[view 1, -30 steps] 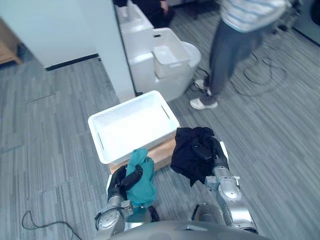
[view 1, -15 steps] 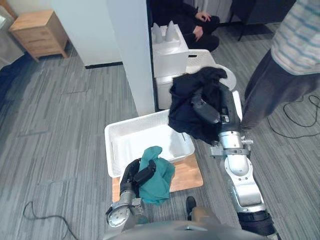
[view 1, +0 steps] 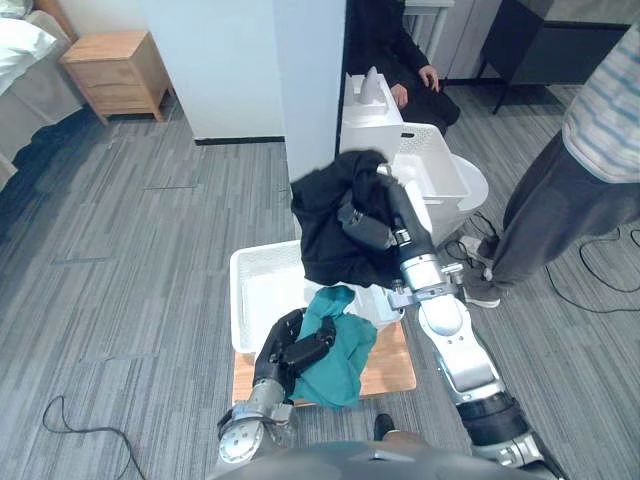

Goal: Tidy up the quilt and then pick up the clothes from the bed and put them into the laundry hamper

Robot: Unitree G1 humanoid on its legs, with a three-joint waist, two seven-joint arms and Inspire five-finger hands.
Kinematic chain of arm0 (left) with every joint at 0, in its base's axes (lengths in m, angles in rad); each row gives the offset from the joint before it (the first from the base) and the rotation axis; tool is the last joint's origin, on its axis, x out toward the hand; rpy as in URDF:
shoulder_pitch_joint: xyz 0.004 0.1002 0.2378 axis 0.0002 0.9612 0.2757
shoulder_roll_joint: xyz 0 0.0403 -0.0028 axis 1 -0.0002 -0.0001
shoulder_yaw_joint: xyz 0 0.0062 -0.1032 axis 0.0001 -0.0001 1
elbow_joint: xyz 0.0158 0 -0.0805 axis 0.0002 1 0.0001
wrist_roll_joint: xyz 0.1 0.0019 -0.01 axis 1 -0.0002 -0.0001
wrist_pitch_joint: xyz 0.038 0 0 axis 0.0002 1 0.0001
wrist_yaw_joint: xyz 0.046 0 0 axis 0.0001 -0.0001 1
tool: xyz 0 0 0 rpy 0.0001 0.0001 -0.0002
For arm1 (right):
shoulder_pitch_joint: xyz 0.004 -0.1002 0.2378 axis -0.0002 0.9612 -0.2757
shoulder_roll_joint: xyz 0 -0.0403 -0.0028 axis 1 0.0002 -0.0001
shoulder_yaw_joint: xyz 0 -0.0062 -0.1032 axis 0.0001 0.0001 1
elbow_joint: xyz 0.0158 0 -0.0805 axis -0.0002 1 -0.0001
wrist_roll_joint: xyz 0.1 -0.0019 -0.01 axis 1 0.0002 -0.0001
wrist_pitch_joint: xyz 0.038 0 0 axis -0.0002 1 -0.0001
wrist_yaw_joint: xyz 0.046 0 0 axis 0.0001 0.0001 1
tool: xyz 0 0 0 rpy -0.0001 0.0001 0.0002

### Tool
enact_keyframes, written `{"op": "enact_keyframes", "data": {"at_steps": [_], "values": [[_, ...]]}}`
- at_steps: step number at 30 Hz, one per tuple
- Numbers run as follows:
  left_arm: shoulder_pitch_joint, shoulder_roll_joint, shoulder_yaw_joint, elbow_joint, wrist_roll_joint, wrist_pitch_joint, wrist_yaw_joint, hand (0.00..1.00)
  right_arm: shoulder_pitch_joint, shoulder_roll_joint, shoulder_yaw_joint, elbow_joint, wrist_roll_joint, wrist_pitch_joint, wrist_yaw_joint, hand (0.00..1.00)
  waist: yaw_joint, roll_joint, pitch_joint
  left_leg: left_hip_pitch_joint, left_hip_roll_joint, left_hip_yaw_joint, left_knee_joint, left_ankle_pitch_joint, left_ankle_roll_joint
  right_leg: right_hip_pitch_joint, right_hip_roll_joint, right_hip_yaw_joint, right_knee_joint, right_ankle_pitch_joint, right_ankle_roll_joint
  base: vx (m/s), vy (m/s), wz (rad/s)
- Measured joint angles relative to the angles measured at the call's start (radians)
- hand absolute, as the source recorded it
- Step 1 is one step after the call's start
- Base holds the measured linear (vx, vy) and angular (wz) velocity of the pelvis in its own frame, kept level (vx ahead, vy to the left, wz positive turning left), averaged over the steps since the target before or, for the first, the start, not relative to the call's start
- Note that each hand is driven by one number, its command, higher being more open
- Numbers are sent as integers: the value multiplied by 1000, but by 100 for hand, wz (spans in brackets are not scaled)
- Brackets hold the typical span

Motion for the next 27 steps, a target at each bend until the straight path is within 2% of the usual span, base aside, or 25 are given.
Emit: {"op": "enact_keyframes", "data": {"at_steps": [1,4,10,13,16,20,27], "values": [[1,16,-8,-27,-30,0,-21,0,-5,-9,3,49,-5,10,2,100,5,1,0,-3,-3,-6,0,2,3,-1,-4,-4,0,3,1,-66,16,12],[-2,72,-24,-106,-70,0,-73,0,-20,-28,3,182,-41,29,5,100,15,1,-1,-30,-17,-30,1,9,13,-12,-19,-23,-1,8,6,-95,11,19],[-14,140,-54,-252,-191,0,-134,0,-20,-59,3,331,-82,39,49,100,23,0,-1,-56,-30,-69,-1,26,24,-11,-34,-62,-15,30,7,-66,-6,23],[-111,159,-76,-271,-250,-9,-168,0,-21,-54,3,371,-116,42,63,100,25,-1,-1,-67,-31,-79,-4,37,29,-17,-35,-72,-15,45,4,-85,-5,12],[-183,158,-79,-270,-250,-16,-164,0,-23,-41,3,375,-117,46,65,100,22,-3,-1,-65,-31,-77,-6,41,31,-19,-34,-71,-15,53,-1,-94,-5,-5],[-232,154,-47,-270,-248,-44,-136,0,-33,-40,-42,366,-114,47,61,100,20,-13,-1,-49,-32,-60,-16,49,30,-18,-31,-52,-15,55,-4,-95,-15,-14],[-235,88,193,-216,-42,-70,35,0,19,-40,-217,108,-111,48,19,100,14,-41,4,-49,-32,-55,-16,52,31,-12,-32,-47,-16,57,-6,-95,-23,-1]]}}
